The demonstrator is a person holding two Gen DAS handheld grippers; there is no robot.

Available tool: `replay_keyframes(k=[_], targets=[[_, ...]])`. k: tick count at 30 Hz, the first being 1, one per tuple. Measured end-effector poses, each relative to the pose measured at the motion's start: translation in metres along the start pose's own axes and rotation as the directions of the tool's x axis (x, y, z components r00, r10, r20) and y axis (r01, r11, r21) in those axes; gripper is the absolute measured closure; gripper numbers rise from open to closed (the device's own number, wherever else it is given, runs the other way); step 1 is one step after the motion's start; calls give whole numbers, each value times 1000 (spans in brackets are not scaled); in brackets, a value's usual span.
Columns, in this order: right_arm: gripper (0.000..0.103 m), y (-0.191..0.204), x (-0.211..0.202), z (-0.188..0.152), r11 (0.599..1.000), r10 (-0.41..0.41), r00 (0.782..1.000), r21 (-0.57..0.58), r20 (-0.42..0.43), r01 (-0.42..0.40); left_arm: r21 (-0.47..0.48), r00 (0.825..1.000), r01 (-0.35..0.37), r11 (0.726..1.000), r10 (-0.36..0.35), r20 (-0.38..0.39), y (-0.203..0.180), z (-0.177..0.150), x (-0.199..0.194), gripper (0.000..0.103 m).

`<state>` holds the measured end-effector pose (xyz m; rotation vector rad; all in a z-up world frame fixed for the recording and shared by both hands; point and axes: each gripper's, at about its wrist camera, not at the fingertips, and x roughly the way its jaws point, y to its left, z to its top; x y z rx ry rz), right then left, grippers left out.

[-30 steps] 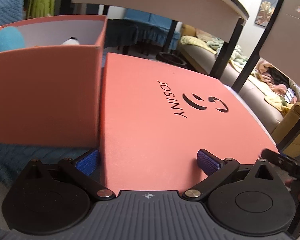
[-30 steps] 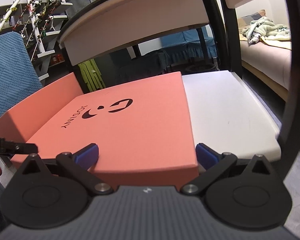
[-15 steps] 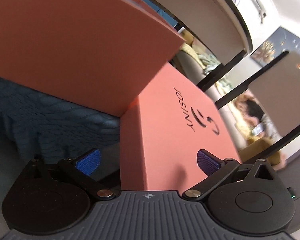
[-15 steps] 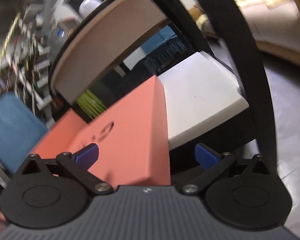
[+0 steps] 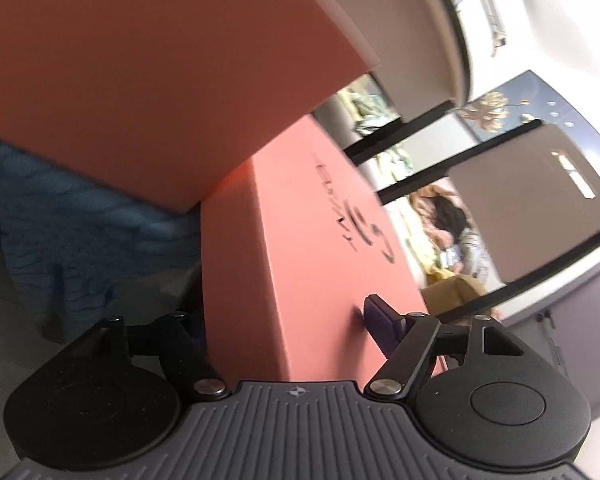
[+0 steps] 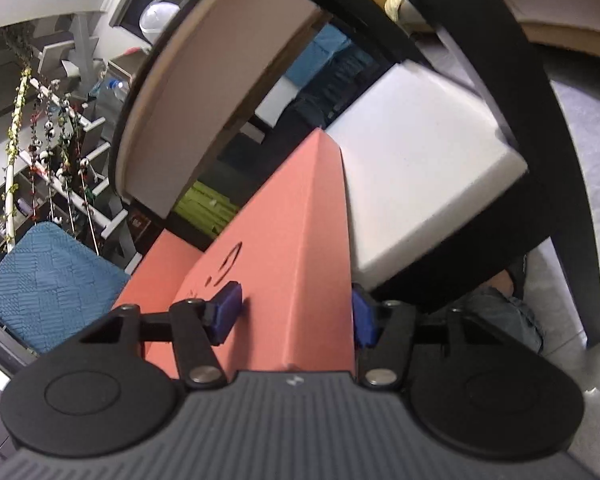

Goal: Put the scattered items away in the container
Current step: 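Close the left gripper on one lid edge while the right gripper grips the other, then lift the pink lid with both grippers and tilt it toward the box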

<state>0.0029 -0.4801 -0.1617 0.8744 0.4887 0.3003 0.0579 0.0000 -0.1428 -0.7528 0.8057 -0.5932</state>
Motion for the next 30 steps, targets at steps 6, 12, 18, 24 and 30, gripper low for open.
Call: replay_keyframes(k=[6, 12, 18, 24, 30], targets=[[45, 51, -32, 4, 998, -19, 997, -55, 80, 23, 45, 998, 58, 997, -60, 31, -31, 8, -27, 28], [45, 93, -73, 5, 997, -7, 987, -79, 161, 20, 123, 990, 123, 985, -131, 55, -60, 10, -47, 28], [45, 136, -96, 12, 995, -2, 977, -92, 212, 23, 159, 984, 135, 978, -152, 97, -84, 20, -72, 27], [45, 182, -56, 23, 991, 59, 980, -130, 193, -34, 162, 973, 81, 983, -113, 203, -82, 51, -114, 26], [44, 225, 35, 23, 976, 159, 982, -166, 105, -140, 117, 934, -35, 993, -10, 357, -51, 81, -177, 26]])
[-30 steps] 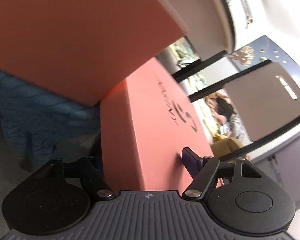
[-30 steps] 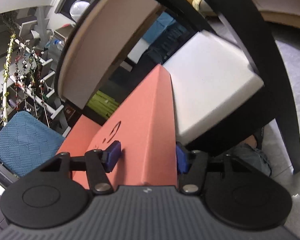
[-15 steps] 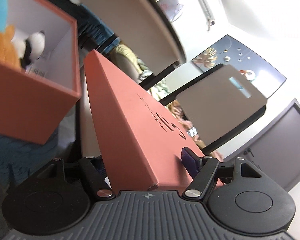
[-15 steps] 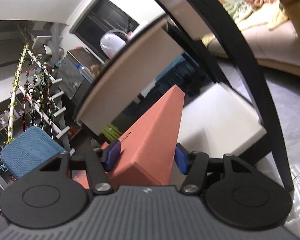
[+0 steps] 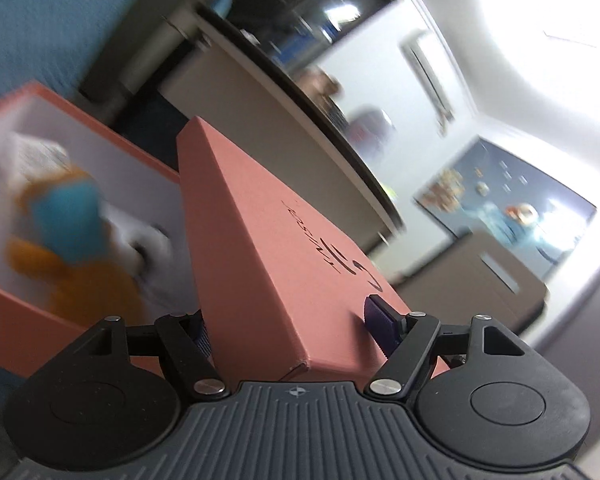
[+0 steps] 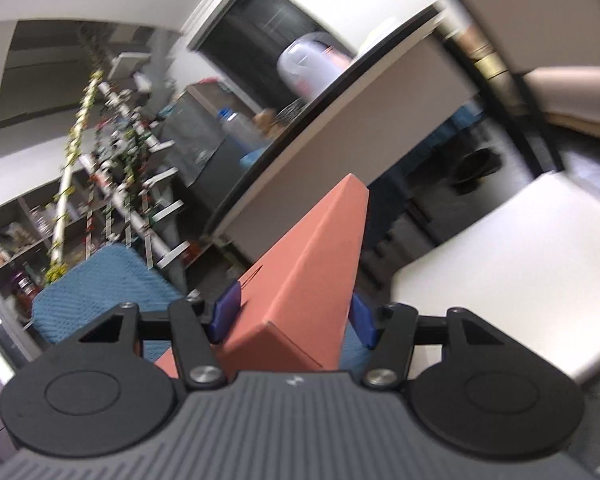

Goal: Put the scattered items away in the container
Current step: 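Lift the pink lid with both grippers and tilt it toward the box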

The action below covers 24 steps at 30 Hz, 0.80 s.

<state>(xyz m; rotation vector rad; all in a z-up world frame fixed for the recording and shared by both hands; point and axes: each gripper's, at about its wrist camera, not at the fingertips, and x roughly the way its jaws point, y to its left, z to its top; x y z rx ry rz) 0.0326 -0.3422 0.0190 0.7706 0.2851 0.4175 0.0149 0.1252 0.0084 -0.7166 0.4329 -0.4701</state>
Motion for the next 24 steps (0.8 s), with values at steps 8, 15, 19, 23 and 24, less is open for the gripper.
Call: replay_keyframes(k=[8, 15, 19, 23, 24], targets=[[44, 21, 119, -53, 992, 128, 986, -2, -102, -129, -55, 976, -180, 982, 186, 110, 60, 21, -45, 25], [43, 15, 148, -91, 992, 126, 986, 21, -111, -124, -44, 971, -217, 975, 220, 92, 80, 20, -46, 24], [43, 4, 155, -105, 990, 133, 984, 50, -117, -128, -29, 965, -239, 970, 241, 102, 95, 20, -43, 22], [42, -2, 159, -111, 990, 137, 982, 58, -128, -131, 40, 949, -297, 954, 290, 121, 99, 23, -43, 16], [41, -4, 159, -112, 990, 132, 983, 58, -124, -126, 67, 933, -344, 937, 332, 137, 96, 25, -43, 9]])
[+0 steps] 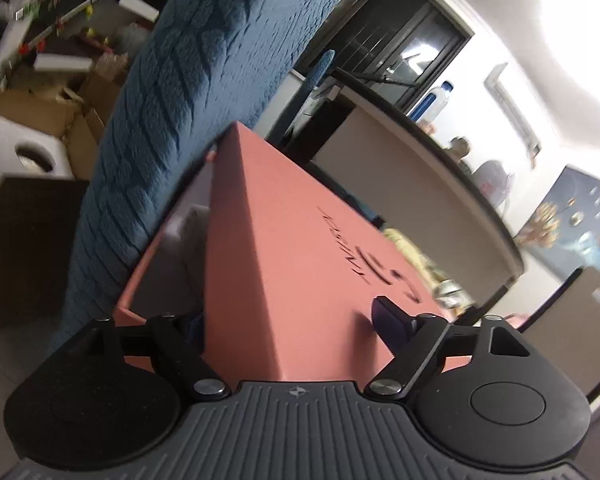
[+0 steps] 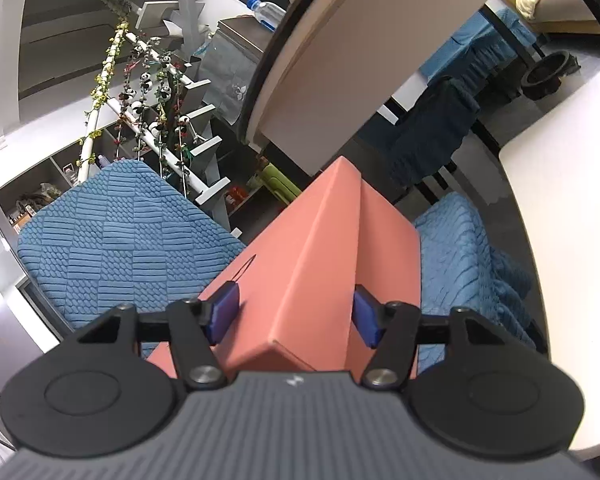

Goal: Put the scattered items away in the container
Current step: 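Lift the pink lid with both grippers and tilt it toward the box, then carry the lid over the box opening and lower it onto the rim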

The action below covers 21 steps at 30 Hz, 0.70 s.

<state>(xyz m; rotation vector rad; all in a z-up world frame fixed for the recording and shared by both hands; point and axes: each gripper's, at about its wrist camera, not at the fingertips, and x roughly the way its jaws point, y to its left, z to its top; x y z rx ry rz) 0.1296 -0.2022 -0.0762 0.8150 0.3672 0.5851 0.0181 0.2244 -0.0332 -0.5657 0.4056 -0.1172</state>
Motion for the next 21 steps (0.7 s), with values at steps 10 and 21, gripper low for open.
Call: replay_keyframes(k=[10, 21], targets=[[31, 3, 2, -7, 987, -78, 997, -137, 28, 81, 167, 972, -222, 961, 203, 121, -9, -10, -19, 6], [40, 27, -23, -39, 929, -105, 979, -335, 176, 160, 258, 961, -231, 938, 180, 209, -39, -31, -27, 17]])
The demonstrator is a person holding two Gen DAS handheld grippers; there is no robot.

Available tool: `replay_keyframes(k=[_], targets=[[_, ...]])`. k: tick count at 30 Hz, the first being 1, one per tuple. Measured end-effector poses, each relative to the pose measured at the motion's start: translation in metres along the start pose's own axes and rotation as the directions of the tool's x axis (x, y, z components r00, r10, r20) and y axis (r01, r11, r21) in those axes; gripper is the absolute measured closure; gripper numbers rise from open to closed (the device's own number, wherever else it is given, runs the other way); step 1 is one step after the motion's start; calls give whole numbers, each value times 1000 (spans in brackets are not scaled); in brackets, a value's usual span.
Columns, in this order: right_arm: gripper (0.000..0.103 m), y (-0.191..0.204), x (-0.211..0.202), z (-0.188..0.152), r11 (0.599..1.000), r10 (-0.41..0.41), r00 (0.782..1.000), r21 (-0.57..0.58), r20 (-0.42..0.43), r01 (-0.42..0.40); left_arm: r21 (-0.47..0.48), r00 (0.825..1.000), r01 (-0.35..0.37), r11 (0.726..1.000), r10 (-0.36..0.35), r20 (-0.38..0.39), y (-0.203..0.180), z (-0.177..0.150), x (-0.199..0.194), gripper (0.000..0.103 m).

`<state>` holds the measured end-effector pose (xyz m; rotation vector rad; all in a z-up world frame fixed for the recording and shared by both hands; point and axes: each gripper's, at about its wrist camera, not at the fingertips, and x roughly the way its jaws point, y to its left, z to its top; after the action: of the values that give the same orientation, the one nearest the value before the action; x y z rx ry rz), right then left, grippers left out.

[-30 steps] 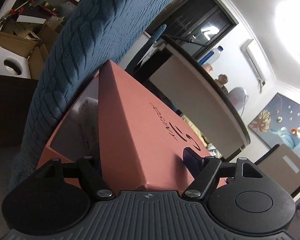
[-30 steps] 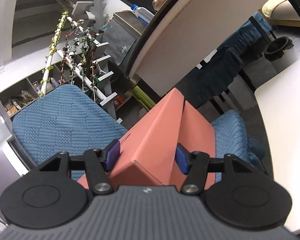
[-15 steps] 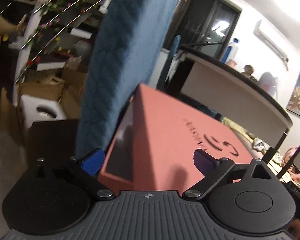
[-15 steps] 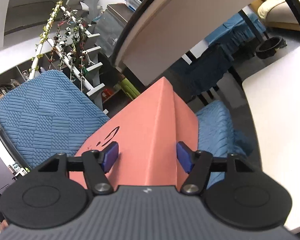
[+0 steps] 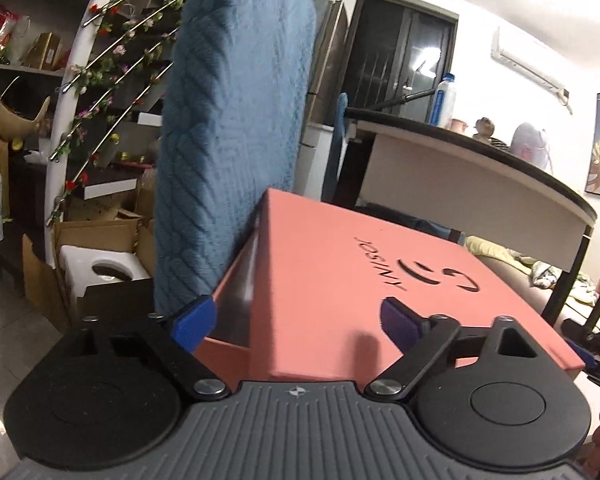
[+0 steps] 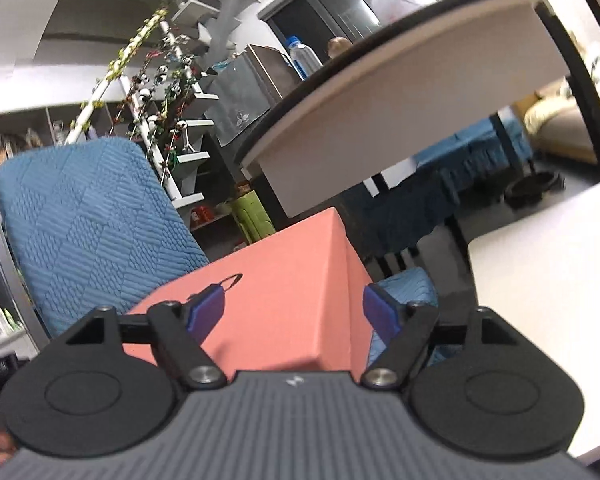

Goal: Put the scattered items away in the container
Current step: 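Carry the lid over the box opening and lower it onto the rim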

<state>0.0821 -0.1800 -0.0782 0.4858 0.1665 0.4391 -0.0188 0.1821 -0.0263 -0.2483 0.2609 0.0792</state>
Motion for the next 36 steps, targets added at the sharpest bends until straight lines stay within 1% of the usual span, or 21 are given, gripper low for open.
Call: replay_keyframes(k=[3, 5, 6, 8, 13, 18, 23, 26, 31, 36], targets=[[51, 8, -1, -8, 998, -36, 999, -45, 14, 36, -23, 1000, 5, 1000, -5, -11, 0, -4, 8, 18], [55, 8, 0, -12, 997, -62, 998, -36, 26, 63, -46, 1000, 22, 999, -23, -12, 1, -5, 12, 19], [55, 8, 0, -13, 997, -65, 997, -29, 27, 66, -46, 1000, 25, 999, -25, -13, 1, -5, 14, 19], [55, 9, 1, -14, 998, -67, 997, -20, 27, 68, -28, 1000, 8, 1000, -8, -7, -2, -3, 17, 19], [55, 23, 8, -17, 994, -80, 996, -66, 28, 82, -5, 1000, -21, 1000, 21, -16, 2, 9, 29, 19], [55, 34, 10, -20, 994, -84, 995, -68, 44, 87, 19, 999, -29, 999, 30, -18, 8, 19, 37, 19], [55, 46, 13, -19, 993, -52, 997, -102, 64, 59, 18, 998, -51, 999, 51, -31, 18, 25, 44, 19], [55, 53, 15, -18, 987, -52, 995, -146, 83, 63, 20, 998, -46, 999, 47, -49, 20, 24, 47, 19], [56, 53, 21, -16, 984, -78, 996, -156, 51, 85, 24, 997, -41, 999, 43, -64, 22, 19, 48, 19], [61, 48, 21, -21, 984, -98, 995, -150, 22, 100, 32, 995, -49, 998, 52, -81, 22, 12, 50, 19]])
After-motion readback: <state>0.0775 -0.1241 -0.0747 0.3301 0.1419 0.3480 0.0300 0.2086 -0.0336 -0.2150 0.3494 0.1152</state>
